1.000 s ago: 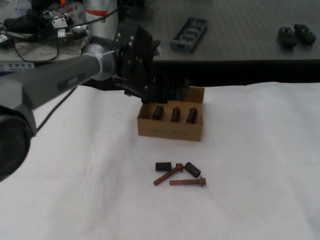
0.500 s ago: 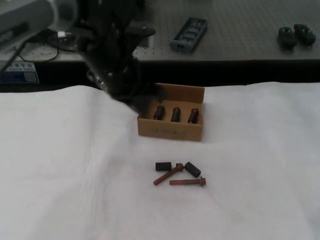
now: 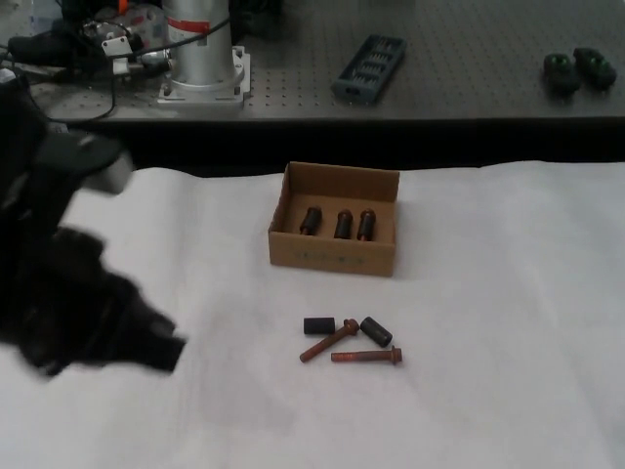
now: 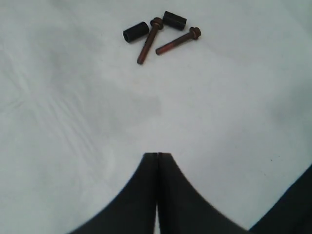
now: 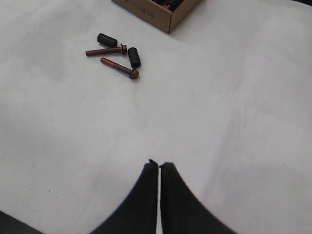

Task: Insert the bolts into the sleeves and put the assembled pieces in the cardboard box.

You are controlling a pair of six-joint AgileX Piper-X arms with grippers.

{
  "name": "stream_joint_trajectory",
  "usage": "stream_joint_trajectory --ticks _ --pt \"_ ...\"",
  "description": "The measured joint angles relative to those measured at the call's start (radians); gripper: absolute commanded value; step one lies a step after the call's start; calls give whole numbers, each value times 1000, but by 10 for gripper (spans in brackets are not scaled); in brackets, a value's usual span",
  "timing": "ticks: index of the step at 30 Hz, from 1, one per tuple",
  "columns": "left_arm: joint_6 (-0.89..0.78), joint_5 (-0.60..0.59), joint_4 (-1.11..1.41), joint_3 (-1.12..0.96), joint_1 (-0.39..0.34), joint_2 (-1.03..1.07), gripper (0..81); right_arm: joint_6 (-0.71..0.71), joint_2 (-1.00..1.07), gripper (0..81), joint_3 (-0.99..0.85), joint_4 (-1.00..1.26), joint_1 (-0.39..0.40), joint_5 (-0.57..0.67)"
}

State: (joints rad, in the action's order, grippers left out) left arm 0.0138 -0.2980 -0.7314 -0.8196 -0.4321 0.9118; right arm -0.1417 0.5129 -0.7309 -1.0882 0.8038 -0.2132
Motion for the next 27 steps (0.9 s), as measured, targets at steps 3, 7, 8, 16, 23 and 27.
stream_joint_trajectory --ticks 3,7,8,16,23,27 --pt "-14 0 0 35 0 -94 0 0 0 18 0 0 0 0" --pt "-20 0 0 63 0 -192 0 0 0 18 0 0 0 0" --pt "-22 0 0 67 0 -218 0 0 0 18 0 0 0 0" --pt "-60 0 2 68 0 -298 0 0 0 18 0 49 0 0" --pt "-120 0 2 71 0 -298 0 -74 111 18 0 152 0 112" --pt "-125 0 2 71 0 -298 0 -264 247 18 0 268 0 181"
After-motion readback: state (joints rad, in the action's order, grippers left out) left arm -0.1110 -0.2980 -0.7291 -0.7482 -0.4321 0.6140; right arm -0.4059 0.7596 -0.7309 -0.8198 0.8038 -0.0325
